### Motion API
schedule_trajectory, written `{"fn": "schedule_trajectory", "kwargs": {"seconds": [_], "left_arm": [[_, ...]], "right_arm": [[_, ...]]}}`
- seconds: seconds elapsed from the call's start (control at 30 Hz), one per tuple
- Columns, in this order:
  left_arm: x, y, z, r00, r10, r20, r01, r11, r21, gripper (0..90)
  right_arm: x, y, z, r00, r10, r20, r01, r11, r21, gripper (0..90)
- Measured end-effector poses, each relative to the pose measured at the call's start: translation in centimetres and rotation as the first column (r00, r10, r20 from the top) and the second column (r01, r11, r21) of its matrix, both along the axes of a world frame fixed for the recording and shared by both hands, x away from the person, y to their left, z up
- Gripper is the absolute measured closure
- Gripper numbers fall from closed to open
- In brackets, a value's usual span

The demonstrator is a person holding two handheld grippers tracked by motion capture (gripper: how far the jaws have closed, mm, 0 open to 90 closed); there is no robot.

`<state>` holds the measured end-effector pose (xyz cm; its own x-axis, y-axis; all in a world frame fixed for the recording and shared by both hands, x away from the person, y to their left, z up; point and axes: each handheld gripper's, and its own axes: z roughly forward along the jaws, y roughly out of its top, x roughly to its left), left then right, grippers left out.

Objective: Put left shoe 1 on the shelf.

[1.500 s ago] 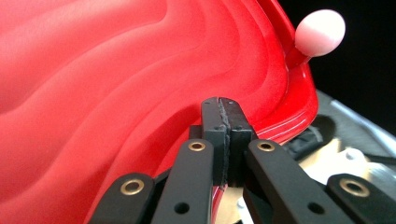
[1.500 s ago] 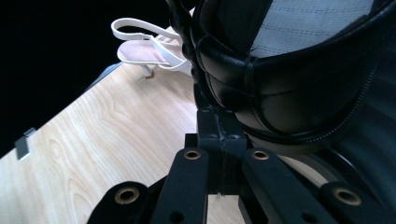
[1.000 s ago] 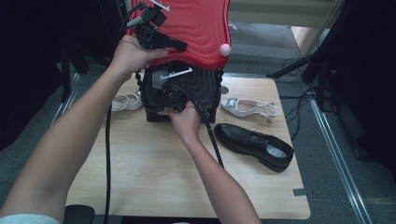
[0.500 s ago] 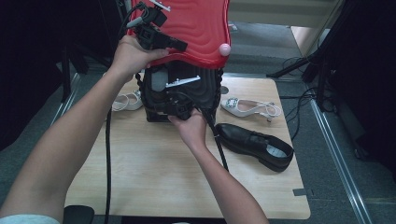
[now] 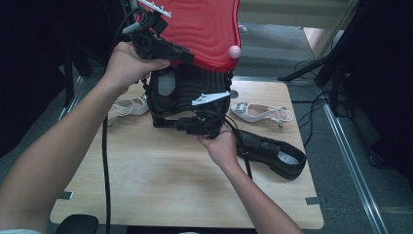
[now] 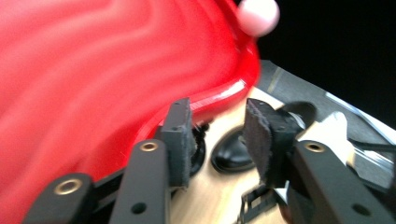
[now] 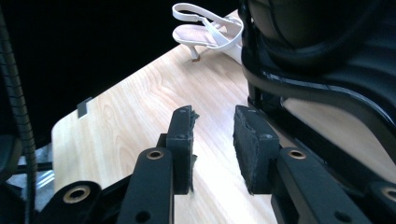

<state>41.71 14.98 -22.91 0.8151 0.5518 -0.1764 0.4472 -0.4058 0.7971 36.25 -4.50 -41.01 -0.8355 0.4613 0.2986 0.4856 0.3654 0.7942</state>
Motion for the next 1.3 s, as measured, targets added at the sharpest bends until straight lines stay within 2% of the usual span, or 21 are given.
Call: {"fn": "schedule_trajectory", "kwargs": {"seconds": [0.1, 0.2, 0.3, 0.43, 0.57, 0.63, 0.8, 0.93, 1.07, 1.1, 1.17, 1.2, 1.23, 1.3], "left_arm": [[-0.9, 0.5, -0.5, 0.9999, 0.006, -0.012, -0.006, 1.0000, 0.004, 55.7], [-1.6, 0.9, -1.3, 0.9996, 0.004, -0.026, -0.004, 1.0000, -0.007, 51.6], [-2.3, 1.4, -2.3, 0.9998, 0.005, -0.021, -0.005, 0.9999, -0.014, 48.6], [-3.2, 1.8, -3.7, 0.9995, 0.000, -0.031, -0.001, 0.9999, -0.017, 46.6], [-3.9, 2.0, -5.1, 0.9990, -0.007, -0.043, 0.007, 1.0000, -0.001, 46.0], [-4.1, 2.1, -5.6, 0.9985, -0.014, -0.052, 0.014, 0.9999, -0.006, 46.0], [-4.6, 2.5, -6.9, 0.9976, -0.030, -0.062, 0.029, 0.9994, -0.017, 45.9], [-4.8, 2.6, -8.0, 0.9974, -0.022, -0.068, 0.021, 0.9997, -0.013, 46.0], [-5.1, 2.6, -9.0, 0.9976, -0.026, -0.065, 0.025, 0.9994, -0.026, 45.8], [-5.2, 2.6, -9.2, 0.9974, -0.027, -0.067, 0.025, 0.9993, -0.027, 45.7], [-5.3, 2.5, -9.8, 0.9967, -0.032, -0.075, 0.031, 0.9992, -0.025, 45.3], [-5.4, 2.5, -10.1, 0.9967, -0.027, -0.077, 0.025, 0.9995, -0.021, 45.1], [-5.4, 2.4, -10.3, 0.9965, -0.029, -0.078, 0.028, 0.9994, -0.019, 45.0], [-5.6, 2.4, -10.9, 0.9960, -0.031, -0.084, 0.030, 0.9994, -0.019, 44.8]], "right_arm": [[-0.5, -1.4, -0.1, 0.9998, -0.014, -0.014, 0.014, 1.000, 0.005, 65.2], [-0.9, -2.6, -0.1, 0.9997, -0.022, -0.006, 0.022, 1.000, -0.010, 61.4], [-1.3, -3.6, -0.3, 0.9995, -0.029, -0.012, 0.029, 0.999, -0.017, 56.8], [-1.8, -4.7, -0.6, 0.9995, -0.032, -0.005, 0.032, 0.999, -0.016, 55.3], [-2.3, -5.4, -0.8, 0.9996, -0.027, 0.003, 0.027, 0.999, -0.026, 53.8], [-2.4, -5.6, -1.1, 0.9994, -0.031, -0.011, 0.031, 0.999, -0.036, 53.6], [-2.8, -6.4, -1.7, 0.9980, -0.027, -0.057, 0.028, 1.000, 0.002, 52.9], [-3.5, -7.1, -2.1, 0.9991, -0.024, -0.035, 0.024, 1.000, 0.001, 56.5], [-3.7, -8.0, -2.6, 0.9963, -0.022, -0.083, 0.025, 0.999, 0.045, 55.7], [-3.7, -8.2, -2.8, 0.9962, -0.009, -0.087, 0.013, 0.999, 0.044, 56.4], [-3.8, -8.3, -3.2, 0.9957, 0.025, -0.089, -0.024, 1.000, 0.014, 59.7], [-3.9, -8.4, -3.4, 0.9962, 0.026, -0.083, -0.027, 1.000, -0.008, 65.9], [-4.1, -8.5, -3.6, 0.9972, 0.033, -0.067, -0.034, 0.999, -0.014, 66.3], [-4.4, -8.8, -3.8, 0.9992, 0.007, -0.040, -0.008, 1.000, -0.002, 66.8]]}}
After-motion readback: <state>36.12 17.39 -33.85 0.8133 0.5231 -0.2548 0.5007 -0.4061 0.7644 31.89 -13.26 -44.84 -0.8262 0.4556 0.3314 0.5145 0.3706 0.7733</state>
